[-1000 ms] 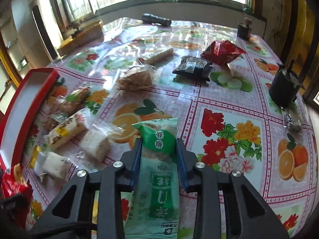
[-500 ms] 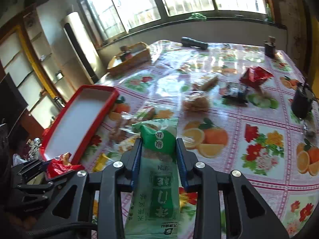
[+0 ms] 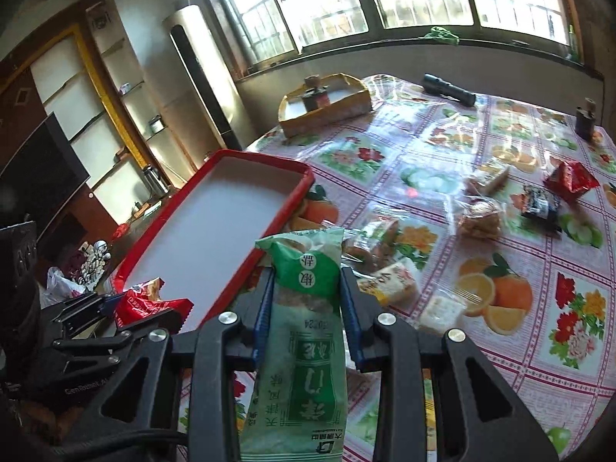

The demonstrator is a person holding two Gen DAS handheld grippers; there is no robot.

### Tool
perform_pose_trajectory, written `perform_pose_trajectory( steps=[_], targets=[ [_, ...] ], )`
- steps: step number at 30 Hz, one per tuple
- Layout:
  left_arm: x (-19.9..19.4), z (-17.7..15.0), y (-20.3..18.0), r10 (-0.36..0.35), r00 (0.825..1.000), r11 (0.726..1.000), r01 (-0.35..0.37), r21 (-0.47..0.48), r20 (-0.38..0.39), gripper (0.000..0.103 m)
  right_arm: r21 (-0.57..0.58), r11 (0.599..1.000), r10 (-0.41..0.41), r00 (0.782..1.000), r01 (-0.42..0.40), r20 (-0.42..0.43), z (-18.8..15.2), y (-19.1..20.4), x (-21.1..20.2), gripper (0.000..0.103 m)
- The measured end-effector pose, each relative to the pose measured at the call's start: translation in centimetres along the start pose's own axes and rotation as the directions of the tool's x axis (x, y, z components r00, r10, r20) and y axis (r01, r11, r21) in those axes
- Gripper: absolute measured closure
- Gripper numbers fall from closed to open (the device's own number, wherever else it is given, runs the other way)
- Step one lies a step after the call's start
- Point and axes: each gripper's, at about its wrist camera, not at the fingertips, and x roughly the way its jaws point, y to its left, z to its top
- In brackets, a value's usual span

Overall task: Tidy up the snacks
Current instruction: 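Carry the red bag and green bar over the red-rimmed tray with both grippers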

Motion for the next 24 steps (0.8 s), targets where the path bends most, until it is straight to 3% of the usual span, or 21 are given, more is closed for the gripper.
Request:
perform_pose_trajectory(
  steps=[8, 14, 24],
  targets=[
    [0.3, 0.7, 4.8, 0.068, 0.998, 0.994, -0.068, -0.087, 0.005, 0.047, -0.061, 0.994, 0.083, 0.996, -0.085, -0.04, 1.3, 4.4, 3.3, 0.068],
    [0.8, 1.4, 7.4, 0.114, 0.993, 0.985, -0.112, -0.134, 0.006, 0.047, -0.093, 0.977, 0.187, 0.98, -0.193, -0.068, 2.8, 8.7, 7.2, 0.068],
    [3.3, 0.9, 9.8, 0.14, 0.989, 0.976, -0.145, -0.165, -0.041, 0.047, -0.135, 0.973, 0.168, 0.973, -0.19, -0.159, 2.3, 12.0, 14.3, 0.068]
  ],
)
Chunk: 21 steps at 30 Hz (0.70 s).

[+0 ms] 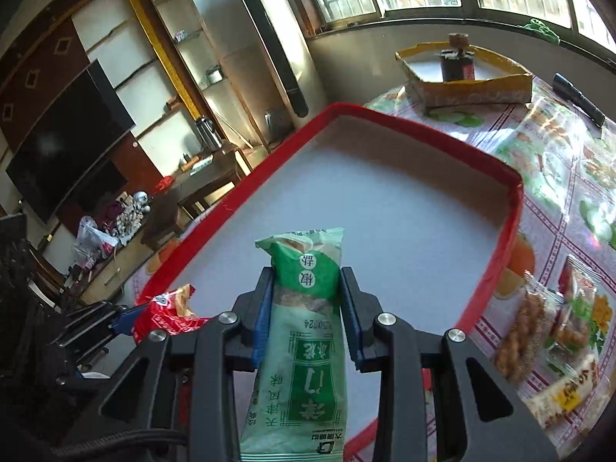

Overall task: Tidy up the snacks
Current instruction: 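Carry the red bag and green bar over the red-rimmed tray with both grippers, then open the right gripper to drop the green bar while the left releases the red bag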

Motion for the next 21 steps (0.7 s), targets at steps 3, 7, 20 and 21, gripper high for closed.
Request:
perform_pose_trajectory(
  steps=[3, 7, 20, 21],
  targets=[
    [0.8, 0.0, 0.1, 0.007, 1.0, 1.0, -0.007, 0.005, -0.012, 0.047, -0.013, 1.0, -0.02, 1.0, 0.02, -0.023, -0.1, 0.0, 1.2, 0.068],
    [1.0, -0.2, 0.3, 0.009, 1.0, 1.0, -0.008, 0.014, -0.014, 0.047, -0.024, 0.999, -0.043, 0.998, 0.042, -0.039, -0.5, 0.1, 2.0, 0.067],
    [-1.7, -0.4, -0.9, 0.031, 0.998, 0.998, -0.034, 0.047, 0.06, 0.045, 0.009, 0.999, -0.051, 0.996, 0.05, 0.072, -0.6, -0.1, -2.8, 0.043],
    [-1.9, -0.4, -1.0, 0.031, 0.997, 0.998, -0.034, 0.051, 0.067, 0.044, 0.013, 0.998, -0.057, 0.995, 0.056, 0.078, -0.8, -0.1, -3.4, 0.042]
  ],
)
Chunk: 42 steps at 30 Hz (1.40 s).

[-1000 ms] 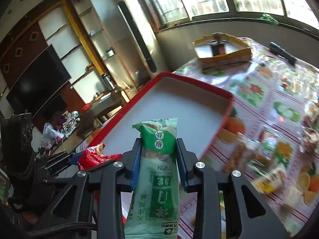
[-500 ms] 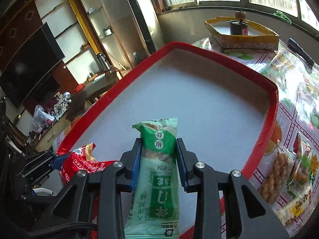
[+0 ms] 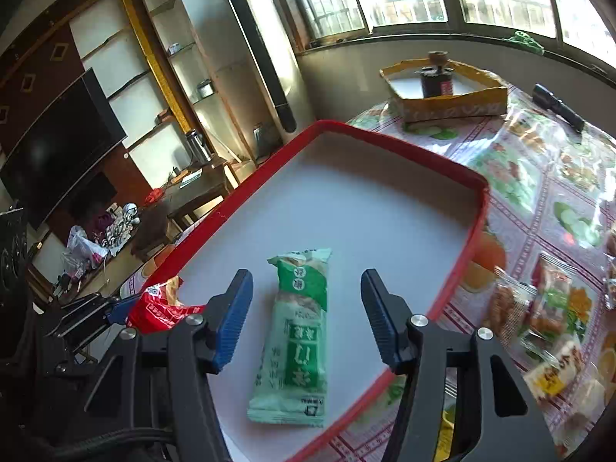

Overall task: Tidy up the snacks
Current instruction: 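Open the right gripper to drop the green bar while the left releases the red bag, then move both tools back over the remaining snacks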

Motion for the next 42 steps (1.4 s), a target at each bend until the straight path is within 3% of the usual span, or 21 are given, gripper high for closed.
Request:
perform_pose_trajectory(
  steps=[2, 5, 12, 16, 22, 35, 39, 42],
  targets=[
    [-0.4, -0.1, -0.4, 0.009, 1.0, 1.0, -0.009, 0.012, 0.013, 0.043, 0.008, 1.0, -0.017, 1.0, 0.017, 0.014, -0.2, -0.2, -1.0, 0.036],
    [-0.5, -0.5, -1.0, 0.032, 0.999, 0.999, -0.033, 0.031, 0.018, 0.033, 0.038, 0.999, -0.031, 0.999, 0.03, 0.036, -0.8, -0.9, -2.8, 0.032],
    [-2.3, -1.2, -2.5, 0.016, 0.999, 0.998, -0.018, 0.052, 0.038, 0.033, 0.067, 0.991, -0.122, 0.988, 0.117, 0.089, -2.4, -2.6, -7.3, 0.027],
    [-3.0, -1.7, -4.4, -0.014, 0.999, 0.997, 0.011, 0.08, 0.039, 0.033, 0.073, 0.959, -0.28, 0.955, 0.274, 0.1, -3.5, -3.8, -10.0, 0.021],
    [-3.3, -2.9, -7.3, -0.053, 0.998, 0.989, 0.05, 0.142, 0.017, 0.033, 0.117, 0.898, -0.434, 0.896, 0.423, 0.096, -5.4, -6.5, -13.3, 0.018],
    [-4.4, -4.6, -11.1, -0.068, 0.998, 0.974, 0.067, 0.217, -0.002, 0.033, 0.196, 0.823, -0.56, 0.82, 0.534, 0.118, -8.2, -8.3, -18.3, 0.009],
    [-4.7, -5.1, -11.8, -0.066, 0.998, 0.971, 0.066, 0.229, -0.006, 0.033, 0.209, 0.817, -0.568, 0.813, 0.538, 0.129, -8.8, -8.2, -19.5, 0.007],
    [-5.2, -5.6, -12.5, -0.072, 0.997, 0.967, 0.07, 0.245, 0.0, 0.033, 0.198, 0.801, -0.592, 0.795, 0.564, 0.129, -9.2, -7.9, -20.0, 0.007]
  ],
)
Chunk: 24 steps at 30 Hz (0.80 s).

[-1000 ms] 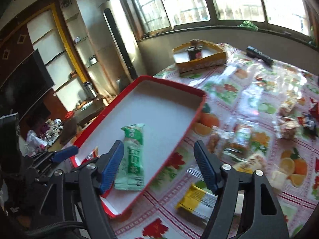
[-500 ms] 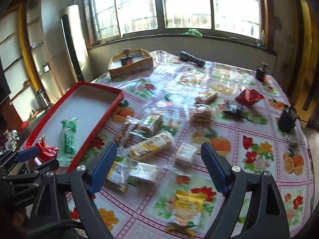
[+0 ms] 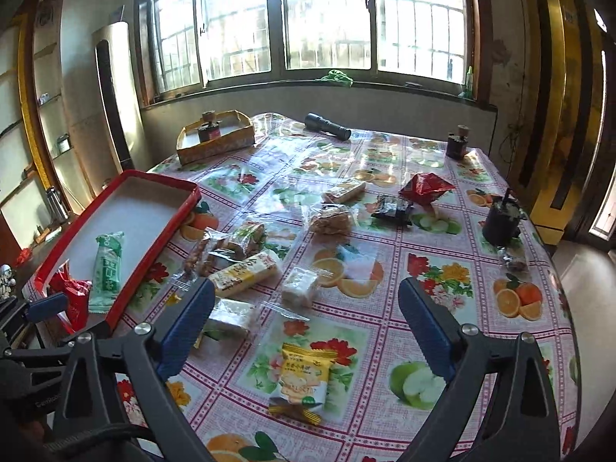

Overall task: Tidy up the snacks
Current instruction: 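Move both tools back over the remaining snacks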

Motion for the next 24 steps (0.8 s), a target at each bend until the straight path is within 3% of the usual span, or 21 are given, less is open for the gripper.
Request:
perform_pose_trajectory(
  steps=[9, 17, 24],
  targets=[
    [-0.4, -0.5, -2.1, -0.019, 1.0, 0.999, 0.02, 0.051, -0.012, 0.028, -0.043, 0.995, -0.088, 0.996, 0.088, -0.001, -1.3, -0.9, -1.8, 0.004],
    [-0.5, -1.1, -4.5, -0.055, 0.998, 0.993, 0.057, 0.104, -0.022, 0.027, 0.019, 1.0, -0.003, 0.994, 0.005, -0.109, -3.7, -2.6, -1.9, 0.004],
    [0.5, -1.6, -6.2, -0.004, 0.999, 0.987, 0.012, 0.159, -0.047, 0.027, 0.115, 0.993, 0.035, 0.992, -0.021, -0.124, -5.0, -5.0, -1.7, 0.004]
  ],
)
